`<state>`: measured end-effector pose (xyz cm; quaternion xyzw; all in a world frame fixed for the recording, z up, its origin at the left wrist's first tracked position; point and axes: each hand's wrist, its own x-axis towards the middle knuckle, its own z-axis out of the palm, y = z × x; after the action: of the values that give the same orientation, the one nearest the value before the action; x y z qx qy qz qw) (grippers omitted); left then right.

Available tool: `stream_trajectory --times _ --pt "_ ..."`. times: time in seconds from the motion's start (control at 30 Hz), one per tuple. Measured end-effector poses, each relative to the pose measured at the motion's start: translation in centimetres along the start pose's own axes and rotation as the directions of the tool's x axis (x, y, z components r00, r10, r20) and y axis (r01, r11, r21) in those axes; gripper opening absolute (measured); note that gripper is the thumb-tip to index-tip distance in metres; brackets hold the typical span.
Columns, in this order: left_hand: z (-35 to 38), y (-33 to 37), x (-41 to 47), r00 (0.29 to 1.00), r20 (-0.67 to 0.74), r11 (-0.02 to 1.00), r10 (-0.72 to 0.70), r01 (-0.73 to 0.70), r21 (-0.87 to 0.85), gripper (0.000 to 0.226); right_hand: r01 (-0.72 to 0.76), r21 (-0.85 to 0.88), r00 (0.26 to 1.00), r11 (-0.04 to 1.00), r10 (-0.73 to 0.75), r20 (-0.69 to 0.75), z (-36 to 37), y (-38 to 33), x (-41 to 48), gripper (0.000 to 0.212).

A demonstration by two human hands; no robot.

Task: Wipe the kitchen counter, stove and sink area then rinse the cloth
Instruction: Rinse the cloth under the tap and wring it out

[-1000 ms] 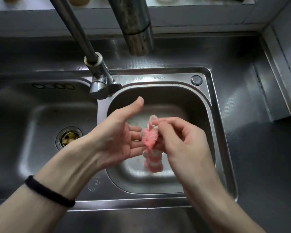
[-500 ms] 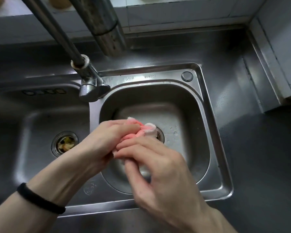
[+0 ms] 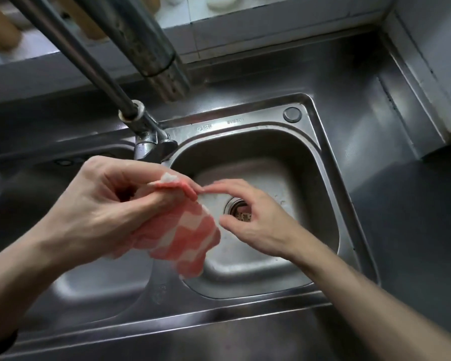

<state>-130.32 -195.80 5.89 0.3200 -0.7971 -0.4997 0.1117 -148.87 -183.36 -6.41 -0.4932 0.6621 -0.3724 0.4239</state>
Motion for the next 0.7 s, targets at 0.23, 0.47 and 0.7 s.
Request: stream_trajectory --times 0.23,0.47,0.7 --pt "-0.4 0.0 -0.7 0.990 -0.128 0.994 0.058 -0.070 -0.089 0.016 -0.091 0.276 0.977 0.957 0.032 0.212 1.2 0.4 -0.4 0.031" --pt "-1.8 0.2 -1.9 0.971 -0.228 0.986 0.070 -0.101 -0.130 0.017 -0.114 0.489 0.980 0.865 0.016 0.200 0.0 -0.3 -1.5 0.026" --pt "-4.2 3.3 -3.7 0.954 -0.297 0.984 0.034 -0.084 -0.159 0.017 -0.134 0.481 0.991 0.866 0.113 0.073 -1.8 -2.7 -2.7 0.007"
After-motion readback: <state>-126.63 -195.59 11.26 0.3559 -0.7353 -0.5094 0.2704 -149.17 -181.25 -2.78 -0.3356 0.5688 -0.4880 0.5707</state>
